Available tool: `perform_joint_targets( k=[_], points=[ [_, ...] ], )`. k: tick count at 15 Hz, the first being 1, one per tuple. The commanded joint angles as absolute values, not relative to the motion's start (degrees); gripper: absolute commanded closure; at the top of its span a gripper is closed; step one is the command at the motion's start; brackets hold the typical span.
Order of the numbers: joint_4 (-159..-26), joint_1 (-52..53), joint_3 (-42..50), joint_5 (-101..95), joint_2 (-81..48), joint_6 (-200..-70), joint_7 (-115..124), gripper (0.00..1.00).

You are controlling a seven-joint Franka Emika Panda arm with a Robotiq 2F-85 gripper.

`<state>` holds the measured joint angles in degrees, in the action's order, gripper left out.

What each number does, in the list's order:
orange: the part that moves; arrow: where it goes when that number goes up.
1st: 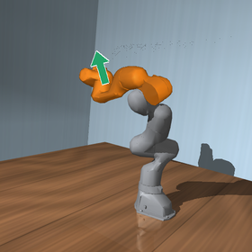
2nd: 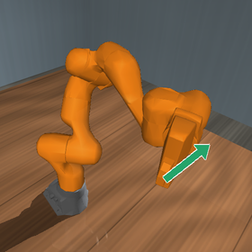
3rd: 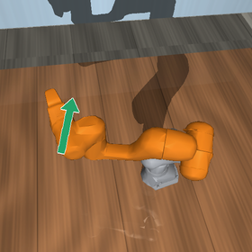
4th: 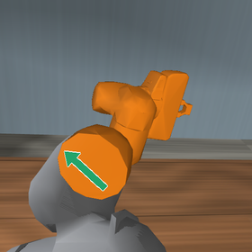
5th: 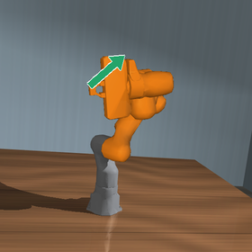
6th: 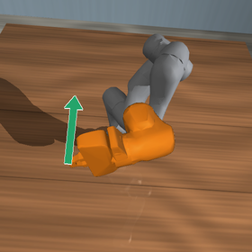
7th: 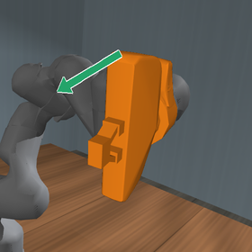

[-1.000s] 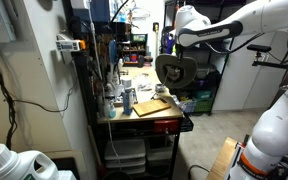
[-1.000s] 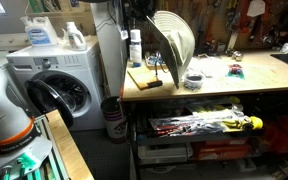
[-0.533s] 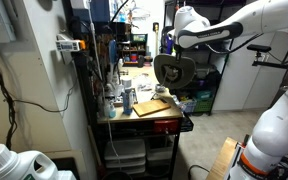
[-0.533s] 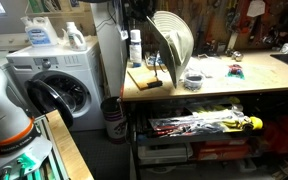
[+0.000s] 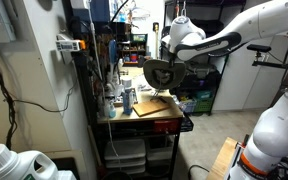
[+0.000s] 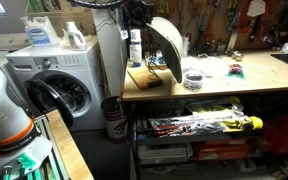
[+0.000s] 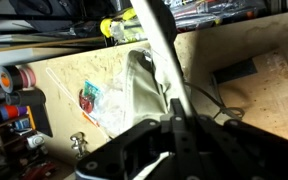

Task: Turn over the hat on the table

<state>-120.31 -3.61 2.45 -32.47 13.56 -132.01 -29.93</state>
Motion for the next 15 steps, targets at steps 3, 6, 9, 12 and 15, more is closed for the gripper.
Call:
perform_joint_targets(
  k=[3, 6, 9, 12, 15],
  points=[
    [-130.27, -3.2, 3.86, -34.63, 17.19, -144.48, -30.86, 0.99],
    [-133.13, -3.13, 3.26, -35.66, 17.5, -146.61, -31.54, 0.99],
    [-135.7, -3.2, 3.41, -37.1, 17.39, -150.89, -31.75, 0.99],
    [-138.85, -1.97, 4.84, -35.64, 17.18, -159.25, -36.96, 0.99],
    [-140.88, -0.88, 5.63, -32.95, 16.78, -161.72, -41.42, 0.99]
  ],
)
